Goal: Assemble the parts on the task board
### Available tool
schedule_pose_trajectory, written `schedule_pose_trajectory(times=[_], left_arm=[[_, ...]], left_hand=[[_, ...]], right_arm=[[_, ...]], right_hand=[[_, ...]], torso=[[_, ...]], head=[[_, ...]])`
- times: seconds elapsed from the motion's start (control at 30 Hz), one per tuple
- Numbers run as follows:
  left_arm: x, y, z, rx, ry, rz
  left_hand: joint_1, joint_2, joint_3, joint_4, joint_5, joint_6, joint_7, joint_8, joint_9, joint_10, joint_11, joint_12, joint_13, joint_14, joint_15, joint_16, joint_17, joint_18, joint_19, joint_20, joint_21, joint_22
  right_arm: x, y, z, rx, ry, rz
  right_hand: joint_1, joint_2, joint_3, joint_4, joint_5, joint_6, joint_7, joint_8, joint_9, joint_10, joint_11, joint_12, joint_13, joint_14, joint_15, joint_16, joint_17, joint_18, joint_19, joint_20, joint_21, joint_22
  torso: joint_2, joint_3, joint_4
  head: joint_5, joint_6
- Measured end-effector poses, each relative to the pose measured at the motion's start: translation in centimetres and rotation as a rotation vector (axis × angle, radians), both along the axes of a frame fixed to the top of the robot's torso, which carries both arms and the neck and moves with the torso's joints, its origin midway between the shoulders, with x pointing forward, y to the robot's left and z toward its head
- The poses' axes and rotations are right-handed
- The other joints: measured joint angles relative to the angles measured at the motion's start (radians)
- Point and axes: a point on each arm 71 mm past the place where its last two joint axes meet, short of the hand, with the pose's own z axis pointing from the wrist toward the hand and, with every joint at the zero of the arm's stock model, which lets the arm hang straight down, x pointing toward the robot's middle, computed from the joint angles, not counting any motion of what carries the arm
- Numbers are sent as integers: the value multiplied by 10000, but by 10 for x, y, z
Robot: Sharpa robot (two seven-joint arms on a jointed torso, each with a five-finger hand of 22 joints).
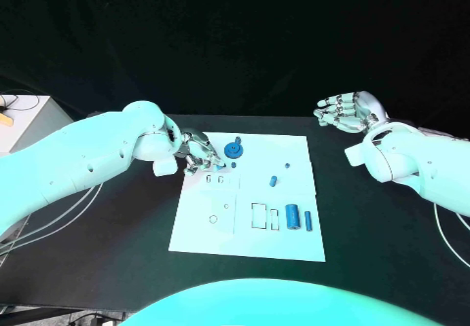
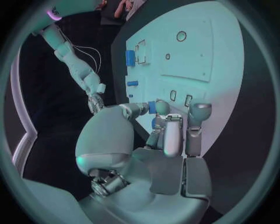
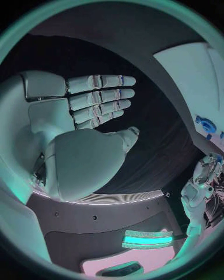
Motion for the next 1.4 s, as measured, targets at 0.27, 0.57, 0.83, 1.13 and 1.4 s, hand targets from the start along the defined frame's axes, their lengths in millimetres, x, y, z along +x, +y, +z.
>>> schedule_pose_trajectory(times=[0.27,0.57,0.83,1.13,1.4], left_arm=[[11,-12,-3,971,560,-1209],[16,-24,-3,2037,861,-2371],[18,-40,-3,2971,602,-3056],[20,-48,-2,3587,428,-3426],[20,-55,-4,3906,259,-3576]], left_hand=[[-933,427,355,-444,-25,133,41,244,-53,517,-48,419,598,0,0,257,0,-2,32,-32,226,281],[-1737,552,562,-972,452,454,-63,290,48,1088,-171,676,1158,1,0,481,0,-3,387,-164,644,868],[-2185,552,468,-1072,1313,709,-100,205,161,1659,-325,858,1628,15,-172,680,0,-3,774,-266,997,1444],[-2394,499,397,-1143,1869,922,-209,127,241,1945,-429,910,1889,37,-221,769,0,-3,989,-337,1191,1786],[-2523,473,372,-1169,2032,1005,-222,116,281,2085,-433,954,2028,1,-257,808,0,-3,1113,-392,1308,1974]], right_arm=[[-1,3,-5,9,98,41],[-1,4,-7,11,154,59],[-1,8,-8,25,175,105],[0,10,-9,41,165,141],[0,12,-9,51,130,154]], right_hand=[[0,0,55,-1,133,0,0,-3,0,0,0,0,0,36,36,0,-34,0,0,0,0,1],[0,0,125,-14,318,0,-1,-39,-10,0,0,-40,0,36,36,0,-71,0,0,0,0,0],[0,0,152,-41,323,0,-1,-39,-10,0,0,-40,0,36,36,0,-82,0,0,0,0,1],[1,0,180,-13,362,-1,-1,-38,-9,-1,0,-39,0,36,36,0,-82,0,0,0,0,1],[-39,-40,180,-13,362,-1,-2,-38,-20,-1,0,-39,-9,36,36,-40,-98,0,0,0,0,-7]], torso=[[-4,-1,-2],[9,0,-1],[19,0,6],[24,4,8],[28,3,12]], head=[[23,0],[50,0],[79,0],[108,0],[140,0]])
